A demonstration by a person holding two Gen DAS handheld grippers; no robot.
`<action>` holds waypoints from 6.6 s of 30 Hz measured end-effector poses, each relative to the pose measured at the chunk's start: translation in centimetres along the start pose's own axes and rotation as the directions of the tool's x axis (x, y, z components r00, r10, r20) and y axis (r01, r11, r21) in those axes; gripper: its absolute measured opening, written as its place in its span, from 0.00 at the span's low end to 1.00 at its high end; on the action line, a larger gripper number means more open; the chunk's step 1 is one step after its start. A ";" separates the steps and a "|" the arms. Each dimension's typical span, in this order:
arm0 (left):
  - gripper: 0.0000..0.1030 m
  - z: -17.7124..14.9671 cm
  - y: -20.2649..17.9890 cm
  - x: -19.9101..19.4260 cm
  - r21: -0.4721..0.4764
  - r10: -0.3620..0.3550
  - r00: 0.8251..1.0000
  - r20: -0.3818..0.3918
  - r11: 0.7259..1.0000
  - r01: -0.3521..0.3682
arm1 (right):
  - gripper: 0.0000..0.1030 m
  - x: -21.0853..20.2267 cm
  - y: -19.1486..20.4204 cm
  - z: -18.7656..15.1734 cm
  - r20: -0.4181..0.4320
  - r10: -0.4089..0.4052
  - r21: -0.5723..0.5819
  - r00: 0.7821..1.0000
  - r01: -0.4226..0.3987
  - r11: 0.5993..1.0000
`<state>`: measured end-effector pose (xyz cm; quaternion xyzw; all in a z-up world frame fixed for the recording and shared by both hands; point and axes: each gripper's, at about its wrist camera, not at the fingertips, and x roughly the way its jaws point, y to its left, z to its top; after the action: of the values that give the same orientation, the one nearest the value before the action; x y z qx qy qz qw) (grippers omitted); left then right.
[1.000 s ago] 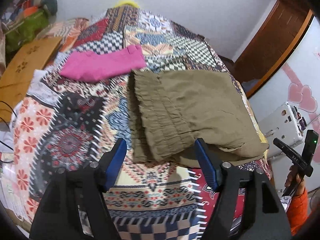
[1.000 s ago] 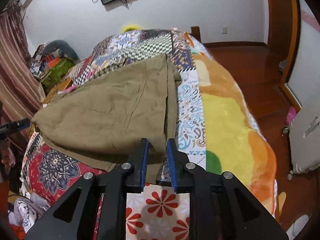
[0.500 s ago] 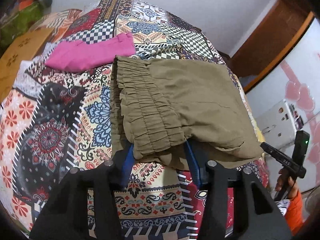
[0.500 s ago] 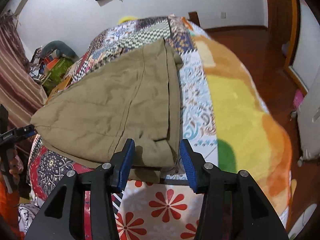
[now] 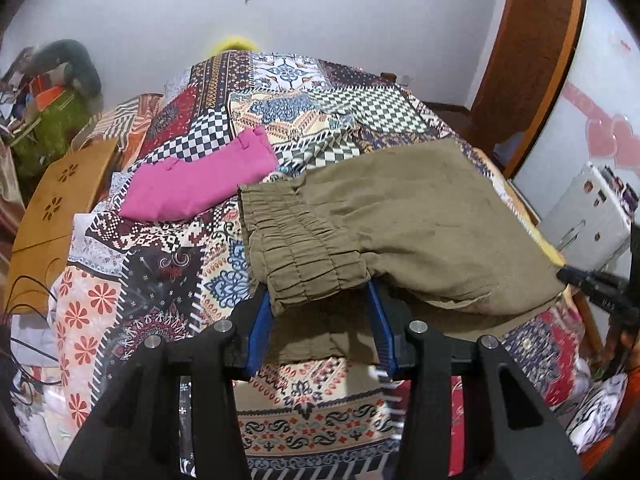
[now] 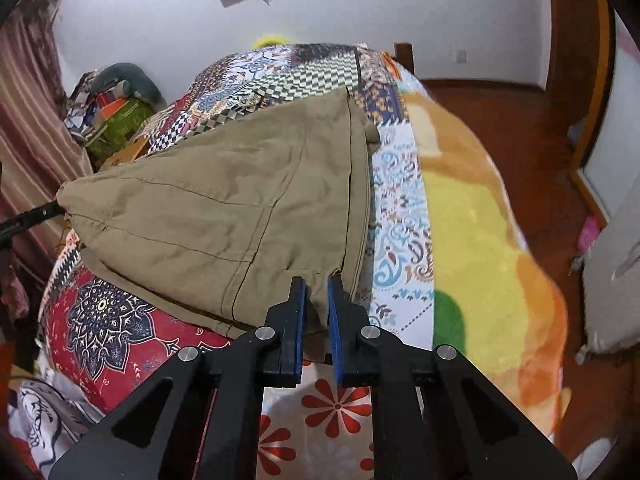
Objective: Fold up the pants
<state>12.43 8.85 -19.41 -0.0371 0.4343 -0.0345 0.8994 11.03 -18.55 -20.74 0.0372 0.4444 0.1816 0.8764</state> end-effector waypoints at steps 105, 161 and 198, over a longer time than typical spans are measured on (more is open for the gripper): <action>0.52 9.3 5.5 12.1 -0.131 0.102 0.994 -0.033 0.986 -0.106 | 0.05 17.6 -2.3 20.2 0.063 -0.080 -0.292 0.995 0.095 0.952; 0.68 6.0 4.5 13.7 -0.044 0.122 0.983 -0.139 0.991 -0.130 | 0.65 12.7 4.0 9.1 -0.281 0.132 -0.188 0.951 -0.190 0.964; 0.68 -3.8 2.2 3.0 -0.310 -0.183 0.970 -0.161 0.942 0.126 | 0.65 8.6 12.1 6.7 -0.186 0.184 -0.274 0.965 -0.231 0.933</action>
<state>11.43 10.64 -24.30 -0.2026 0.5131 -0.0429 0.8329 17.55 -3.59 -20.56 -0.0609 0.4737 0.3398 0.8102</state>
